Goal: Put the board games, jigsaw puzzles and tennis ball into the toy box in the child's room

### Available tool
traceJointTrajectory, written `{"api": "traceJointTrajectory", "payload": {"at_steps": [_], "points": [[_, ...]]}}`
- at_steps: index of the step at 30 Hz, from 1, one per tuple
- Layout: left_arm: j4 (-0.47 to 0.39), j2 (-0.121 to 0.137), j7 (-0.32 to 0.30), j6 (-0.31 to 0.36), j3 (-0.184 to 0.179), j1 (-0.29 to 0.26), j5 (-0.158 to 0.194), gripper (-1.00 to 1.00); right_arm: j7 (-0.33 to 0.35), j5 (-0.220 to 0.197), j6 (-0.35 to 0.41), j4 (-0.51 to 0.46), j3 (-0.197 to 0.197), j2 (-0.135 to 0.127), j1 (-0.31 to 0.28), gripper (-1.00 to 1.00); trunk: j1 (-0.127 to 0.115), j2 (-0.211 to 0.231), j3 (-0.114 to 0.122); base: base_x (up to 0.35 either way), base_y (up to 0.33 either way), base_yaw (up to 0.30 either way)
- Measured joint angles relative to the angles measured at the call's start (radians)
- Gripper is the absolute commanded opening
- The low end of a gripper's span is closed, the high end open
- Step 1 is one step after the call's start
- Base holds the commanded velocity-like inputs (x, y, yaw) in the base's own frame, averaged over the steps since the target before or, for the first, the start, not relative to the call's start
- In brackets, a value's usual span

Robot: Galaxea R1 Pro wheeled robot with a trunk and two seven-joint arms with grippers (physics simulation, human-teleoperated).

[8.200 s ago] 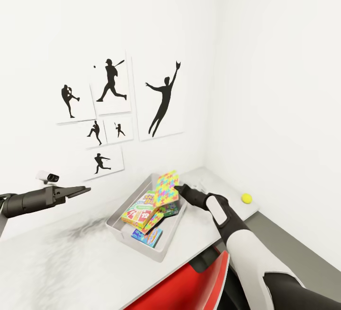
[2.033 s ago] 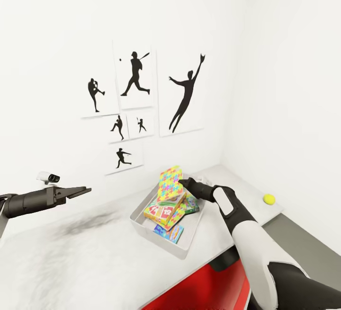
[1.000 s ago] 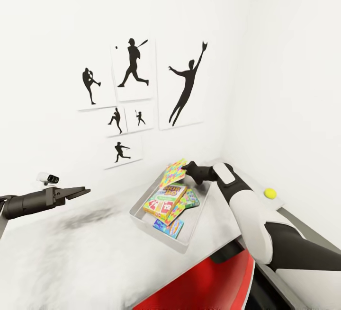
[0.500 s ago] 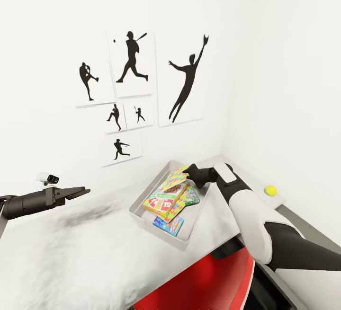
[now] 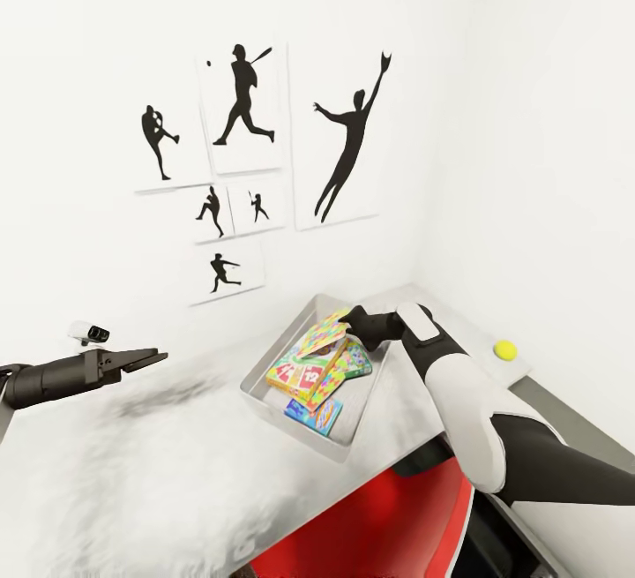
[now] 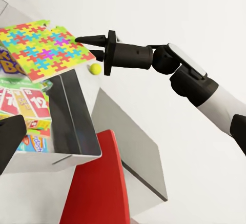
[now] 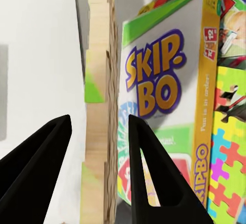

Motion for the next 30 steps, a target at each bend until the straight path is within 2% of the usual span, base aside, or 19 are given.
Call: {"api": "traceJointTrajectory", "payload": {"at_steps": [16,24,30], "points": [[0.000,0.000,0.000,0.000,0.000,0.000,0.000,1.00,0.008,0.001,0.001,-0.013,0.001,0.005,-0.002,-1.00,0.000,0.000,-0.026,0.000,0.000,0.000],[0.001,0.001,0.000,-0.001,0.000,0.000,0.000,1.00,0.011,0.001,0.000,-0.014,0.002,0.005,-0.023,-1.00,0.000,0.000,-0.040,0.000,0.000,0.000],[0.000,0.002,0.000,0.000,0.000,0.000,0.000,1.00,0.057,0.001,-0.002,-0.049,0.008,0.004,-0.024,-1.00,0.000,0.000,-0.046,0.000,0.000,0.000]]}}
